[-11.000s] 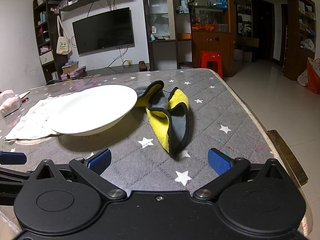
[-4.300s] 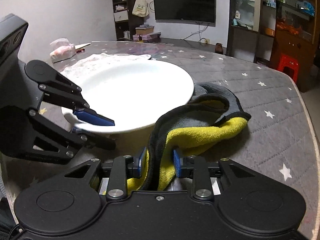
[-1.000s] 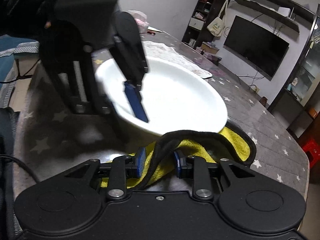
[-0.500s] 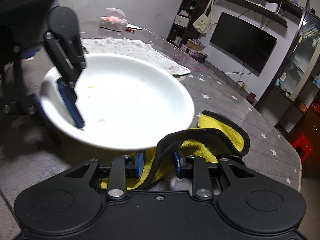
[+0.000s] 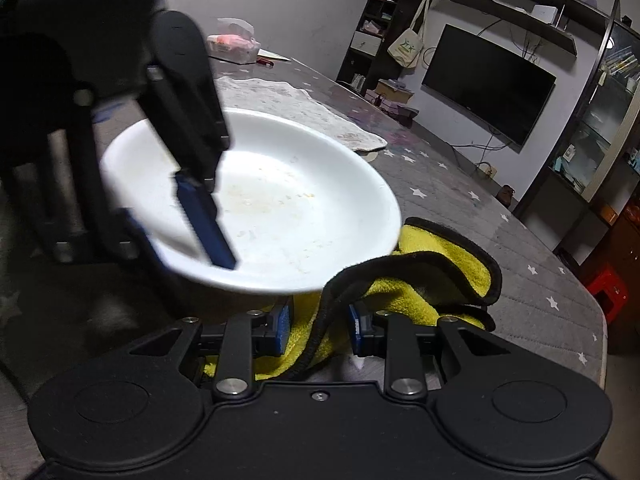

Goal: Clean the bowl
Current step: 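Wipe the cloth inside the bowl with the right tool while the left tool holds the bowl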

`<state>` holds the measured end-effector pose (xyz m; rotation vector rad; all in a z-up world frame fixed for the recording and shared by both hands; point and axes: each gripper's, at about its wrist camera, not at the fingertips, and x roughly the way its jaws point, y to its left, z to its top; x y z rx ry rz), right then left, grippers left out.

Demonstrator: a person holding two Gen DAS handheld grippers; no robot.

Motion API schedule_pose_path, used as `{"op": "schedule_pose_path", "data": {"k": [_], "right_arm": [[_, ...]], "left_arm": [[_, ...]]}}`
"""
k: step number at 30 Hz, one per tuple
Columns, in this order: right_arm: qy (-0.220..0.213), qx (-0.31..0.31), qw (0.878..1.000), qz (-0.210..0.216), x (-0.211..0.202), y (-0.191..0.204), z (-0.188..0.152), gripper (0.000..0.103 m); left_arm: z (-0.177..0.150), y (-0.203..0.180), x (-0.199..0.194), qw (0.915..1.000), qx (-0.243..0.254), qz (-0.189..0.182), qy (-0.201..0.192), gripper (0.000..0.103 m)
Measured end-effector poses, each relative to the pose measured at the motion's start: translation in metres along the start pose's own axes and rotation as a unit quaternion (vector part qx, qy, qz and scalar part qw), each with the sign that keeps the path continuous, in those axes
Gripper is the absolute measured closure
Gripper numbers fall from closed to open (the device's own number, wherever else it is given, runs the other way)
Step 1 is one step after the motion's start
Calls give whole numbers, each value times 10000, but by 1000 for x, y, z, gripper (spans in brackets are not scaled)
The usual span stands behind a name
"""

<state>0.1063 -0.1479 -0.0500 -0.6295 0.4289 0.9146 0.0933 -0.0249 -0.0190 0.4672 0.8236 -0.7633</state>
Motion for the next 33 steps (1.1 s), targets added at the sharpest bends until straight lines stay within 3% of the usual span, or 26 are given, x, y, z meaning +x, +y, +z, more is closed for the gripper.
{"op": "schedule_pose_path", "data": {"k": [16, 27, 33], "right_arm": [[60, -564, 9980, 280, -34, 40, -3, 72], [15, -488, 9988, 84, -11, 12, 3, 72], [-7, -466, 9989, -40, 3, -3, 5, 72]], "left_arm": [[-19, 3, -13, 9974, 607, -380, -19, 76], [-31, -2, -13, 9958, 746, -522, -19, 76], [-33, -5, -19, 9973, 506, -526, 26, 75]]}}
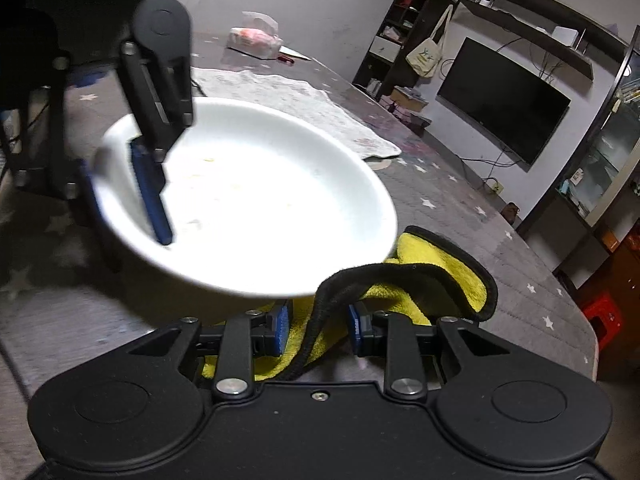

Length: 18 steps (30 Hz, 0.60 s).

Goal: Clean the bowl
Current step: 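Wipe the cloth inside the bowl with the right tool while the left tool holds the bowl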

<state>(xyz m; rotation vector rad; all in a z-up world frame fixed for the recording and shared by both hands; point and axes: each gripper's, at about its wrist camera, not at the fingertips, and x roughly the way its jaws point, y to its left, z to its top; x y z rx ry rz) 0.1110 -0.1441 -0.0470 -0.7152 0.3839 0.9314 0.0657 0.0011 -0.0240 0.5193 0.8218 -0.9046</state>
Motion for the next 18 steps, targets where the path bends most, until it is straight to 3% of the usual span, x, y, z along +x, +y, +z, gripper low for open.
{"op": "schedule_pose_path", "data": {"k": [12, 18], "right_arm": [[-4, -40, 10000, 3, 1, 3, -1, 72], [-15, -47, 10000, 75, -11, 15, -4, 72]], "left_arm": [[25, 1, 18, 9989, -463, 61, -28, 68], [22, -7, 15, 9997, -235, 93, -67, 71]]}}
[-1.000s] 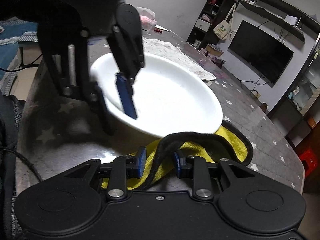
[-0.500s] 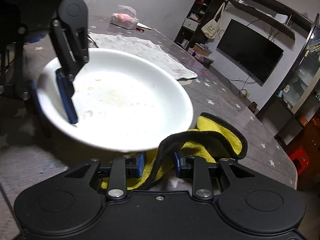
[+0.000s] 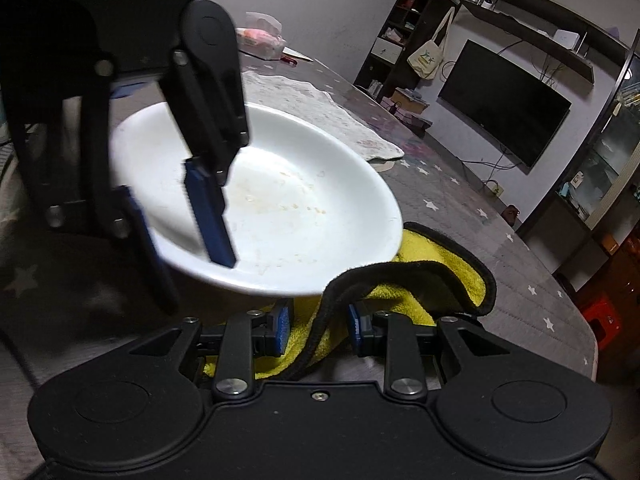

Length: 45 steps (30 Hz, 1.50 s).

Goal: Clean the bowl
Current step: 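Wipe the cloth inside the bowl with the right tool while the left tool holds the bowl, then wipe the bowl again with the cloth in the right tool while the left tool holds the bowl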

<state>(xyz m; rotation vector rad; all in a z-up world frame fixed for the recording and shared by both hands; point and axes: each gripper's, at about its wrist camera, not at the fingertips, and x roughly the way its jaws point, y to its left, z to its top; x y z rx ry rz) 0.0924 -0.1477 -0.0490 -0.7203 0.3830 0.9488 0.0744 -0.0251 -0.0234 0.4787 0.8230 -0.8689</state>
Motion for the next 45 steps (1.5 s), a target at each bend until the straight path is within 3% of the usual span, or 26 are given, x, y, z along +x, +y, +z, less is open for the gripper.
{"op": "schedule_pose_path", "data": {"k": [14, 26, 30, 35, 40, 45], "right_arm": [[17, -378, 9986, 368, -33, 38, 3, 72], [92, 183, 9996, 190, -11, 4, 10, 72], [124, 321, 9993, 173, -26, 2, 8, 56], [9, 562, 9983, 144, -45, -4, 12, 55], [-235, 600, 9976, -255, -60, -19, 21, 55], [-112, 838, 9958, -366, -41, -49, 20, 55]], "left_arm": [[-31, -8, -23, 9983, 417, -406, -17, 74], [-35, -10, -29, 9983, 388, -446, 6, 73], [-37, -10, -28, 9983, 392, -429, 16, 73], [-38, -10, -27, 9984, 421, -382, 54, 72], [-37, -11, -26, 9986, 402, -334, 93, 71], [-32, -11, -24, 9991, 252, -284, 174, 71]]}}
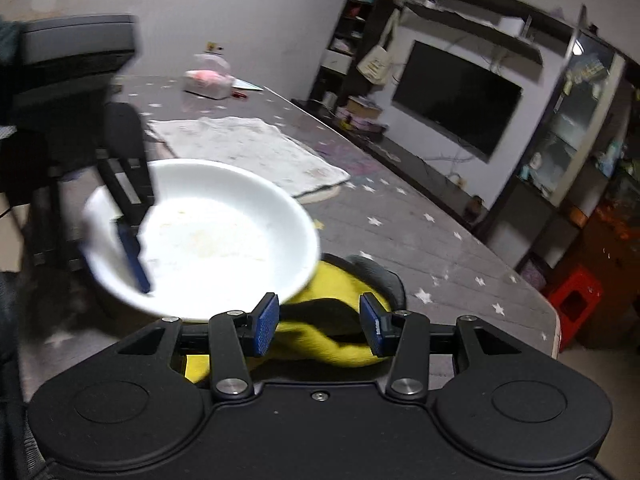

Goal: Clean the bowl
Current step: 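Wipe the bowl again with the cloth in the right tool while the left tool holds the bowl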

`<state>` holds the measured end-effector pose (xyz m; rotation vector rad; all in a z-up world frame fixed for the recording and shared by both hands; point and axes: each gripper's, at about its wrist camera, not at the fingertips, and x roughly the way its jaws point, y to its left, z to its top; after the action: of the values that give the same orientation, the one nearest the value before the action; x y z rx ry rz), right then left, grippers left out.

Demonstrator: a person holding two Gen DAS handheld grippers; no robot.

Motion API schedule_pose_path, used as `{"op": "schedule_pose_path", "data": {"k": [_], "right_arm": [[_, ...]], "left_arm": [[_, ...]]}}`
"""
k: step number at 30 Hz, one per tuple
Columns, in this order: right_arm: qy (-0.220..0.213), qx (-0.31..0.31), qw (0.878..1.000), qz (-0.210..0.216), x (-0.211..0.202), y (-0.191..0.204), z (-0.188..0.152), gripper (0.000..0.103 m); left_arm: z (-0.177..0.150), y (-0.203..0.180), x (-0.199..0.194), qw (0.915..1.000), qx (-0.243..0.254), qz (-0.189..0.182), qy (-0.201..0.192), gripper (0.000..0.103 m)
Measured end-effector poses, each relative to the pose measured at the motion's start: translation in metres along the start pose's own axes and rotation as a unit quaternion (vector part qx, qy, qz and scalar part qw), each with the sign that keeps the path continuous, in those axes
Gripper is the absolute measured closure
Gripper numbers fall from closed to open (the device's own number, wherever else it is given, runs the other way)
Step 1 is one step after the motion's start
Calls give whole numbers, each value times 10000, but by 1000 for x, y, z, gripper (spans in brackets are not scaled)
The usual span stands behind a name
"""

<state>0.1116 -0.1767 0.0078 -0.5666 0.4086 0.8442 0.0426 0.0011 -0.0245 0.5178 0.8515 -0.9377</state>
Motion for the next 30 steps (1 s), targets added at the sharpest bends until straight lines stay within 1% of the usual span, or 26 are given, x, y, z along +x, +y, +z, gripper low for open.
{"op": "schedule_pose_path", "data": {"k": [5, 7, 9, 11, 13, 15, 21, 25, 30], "right_arm": [[253, 96, 9993, 252, 33, -14, -5, 55], [265, 204, 9989, 314, 38, -18, -6, 50], [219, 292, 9988, 327, 43, -24, -7, 41], [226, 410, 9982, 364, 48, -29, -9, 36], [218, 616, 9969, 445, 52, -36, -11, 36], [223, 998, 9932, 562, 56, -46, -16, 36], [338, 1169, 9907, 615, 70, -48, -24, 36], [384, 1377, 9870, 736, 74, -50, -27, 36], [409, 1451, 9839, 956, 71, -48, -27, 45]], "left_arm": [[5, 2, 2, 9997, -252, 37, 41, 70], [7, 2, 1, 9995, -294, 62, 22, 70], [9, 2, 0, 9994, -327, 72, -4, 70], [11, 3, 0, 9993, -367, 82, -21, 69], [12, 3, 0, 9992, -396, 89, -35, 69], [14, 2, 0, 9989, -455, 99, -40, 69], [20, 4, 1, 9971, -752, 149, -3, 66], [24, 5, 5, 9958, -879, 238, 35, 65], [27, 4, 10, 9951, -938, 297, 89, 64]]}}
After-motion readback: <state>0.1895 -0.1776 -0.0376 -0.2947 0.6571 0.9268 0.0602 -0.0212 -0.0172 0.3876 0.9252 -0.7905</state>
